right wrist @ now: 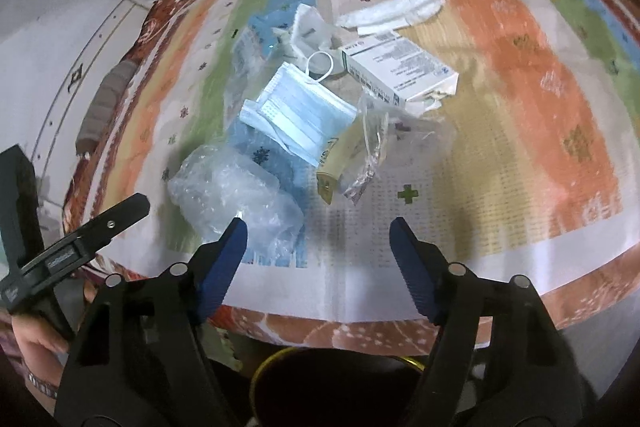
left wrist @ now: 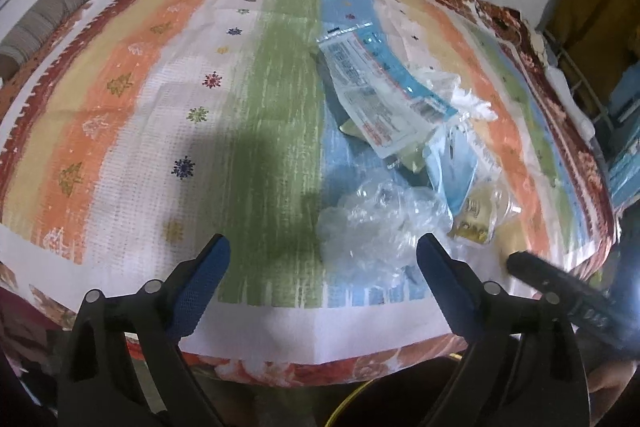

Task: Collect trash
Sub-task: 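Grasp the clear bubble wrap with left tool while right tool grasps yellow wrapper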

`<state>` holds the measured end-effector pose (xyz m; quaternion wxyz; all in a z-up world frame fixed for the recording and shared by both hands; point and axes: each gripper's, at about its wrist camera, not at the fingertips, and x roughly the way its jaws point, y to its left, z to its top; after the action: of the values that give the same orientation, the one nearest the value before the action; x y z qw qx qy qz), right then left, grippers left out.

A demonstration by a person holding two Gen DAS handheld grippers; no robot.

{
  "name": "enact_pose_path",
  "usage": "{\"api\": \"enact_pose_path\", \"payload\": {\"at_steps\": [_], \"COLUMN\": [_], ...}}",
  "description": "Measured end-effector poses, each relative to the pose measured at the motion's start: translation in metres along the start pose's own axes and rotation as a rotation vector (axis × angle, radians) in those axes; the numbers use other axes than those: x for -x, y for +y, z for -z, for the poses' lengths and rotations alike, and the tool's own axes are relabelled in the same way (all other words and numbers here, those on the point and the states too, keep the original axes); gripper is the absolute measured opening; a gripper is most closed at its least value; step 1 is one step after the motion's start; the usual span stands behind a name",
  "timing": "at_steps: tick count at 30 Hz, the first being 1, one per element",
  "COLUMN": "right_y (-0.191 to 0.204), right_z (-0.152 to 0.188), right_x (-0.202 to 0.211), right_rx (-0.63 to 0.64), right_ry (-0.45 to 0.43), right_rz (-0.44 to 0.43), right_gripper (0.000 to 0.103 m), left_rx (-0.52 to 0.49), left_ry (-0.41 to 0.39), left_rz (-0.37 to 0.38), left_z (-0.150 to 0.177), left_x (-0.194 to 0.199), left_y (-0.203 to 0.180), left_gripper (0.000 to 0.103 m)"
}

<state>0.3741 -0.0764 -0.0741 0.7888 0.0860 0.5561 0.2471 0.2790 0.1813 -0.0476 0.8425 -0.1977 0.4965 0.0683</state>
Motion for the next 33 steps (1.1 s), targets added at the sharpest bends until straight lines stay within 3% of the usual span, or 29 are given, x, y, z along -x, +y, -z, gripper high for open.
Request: {"api": "enact_pose_path", "payload": {"at_steps": [9, 19, 23, 27, 29, 31, 33], "right_y": [-0.01, -0.005, -0.003, -0.004, -0.006, -0.008, -0.01], "right_z": [-0.011, -0.017, -0.021, -0.022, -0.024, -0.025, -0.027], "right_x": [-0.025, -0.049, -0.054, -0.061, -0.063, -0.061, -0.058], "right_rx": [-0.106, -0.122, -0.114, -0.105, -0.099, -0.094, -0.101], "right_ry": [0.016, 0.038, 0.048, 0.071, 0.076, 0.074, 0.068], "right_rz": [-0.029, -0.026, -0.015, -0.001, 0.003, 0.003, -0.002], "right_gripper": [0.05, 0.049, 0.036, 0.022, 0.014, 0.011, 0.01], "left_rx": [-0.034, -0.066, -0.066, -0.063, -0.069, -0.057, -0.031], "left_ry": [0.046, 0.083, 0.106, 0.114, 0.123, 0.132, 0.143], "left_rz": [0.025, 0.018, 0.03, 0.051, 0.053, 0.053, 0.053], "left_z": [0.0, -0.002, -0.004, -0.005, -0.005, -0.007, -0.009], "left_x": [-0.017, -0.038, -0.048, -0.056, -0.06, -0.061, -0.058], "left_y": [-0.009, -0.012, -0.013, -0.013, -0.014, -0.012, -0.009], "left_gripper": [0.089, 0.087, 0.081, 0.068, 0.055, 0.031, 0.02]}}
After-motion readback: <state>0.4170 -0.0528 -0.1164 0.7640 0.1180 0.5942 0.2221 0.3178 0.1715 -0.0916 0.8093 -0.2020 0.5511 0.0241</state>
